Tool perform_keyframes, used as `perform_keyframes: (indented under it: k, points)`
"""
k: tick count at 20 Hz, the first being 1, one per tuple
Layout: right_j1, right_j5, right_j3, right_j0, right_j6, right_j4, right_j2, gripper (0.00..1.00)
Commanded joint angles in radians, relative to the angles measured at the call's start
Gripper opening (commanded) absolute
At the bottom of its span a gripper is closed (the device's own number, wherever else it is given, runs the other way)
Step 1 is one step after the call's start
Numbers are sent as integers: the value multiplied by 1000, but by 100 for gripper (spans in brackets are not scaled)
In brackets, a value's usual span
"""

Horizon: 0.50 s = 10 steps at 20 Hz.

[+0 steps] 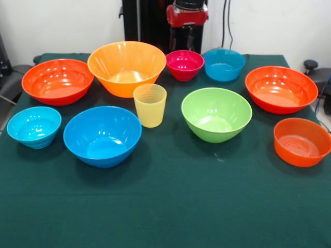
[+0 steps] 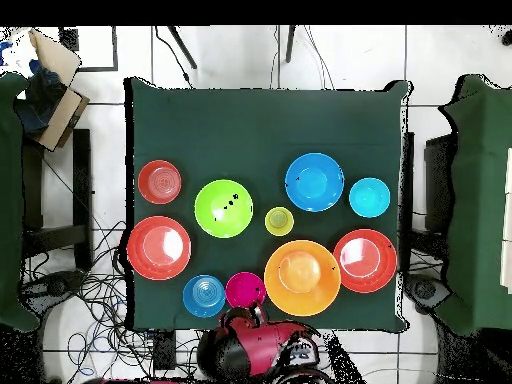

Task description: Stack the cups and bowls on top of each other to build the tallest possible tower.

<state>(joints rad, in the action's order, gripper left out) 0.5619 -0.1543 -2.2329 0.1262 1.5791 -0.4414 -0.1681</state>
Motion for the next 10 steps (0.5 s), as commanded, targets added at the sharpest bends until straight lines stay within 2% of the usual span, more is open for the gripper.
perform_keyframes:
  k: [1,10]
  points:
    - [-139,-53,166,-57,101,-16,12,100]
    - [-250,-121,246,-92,116,2,-6,100]
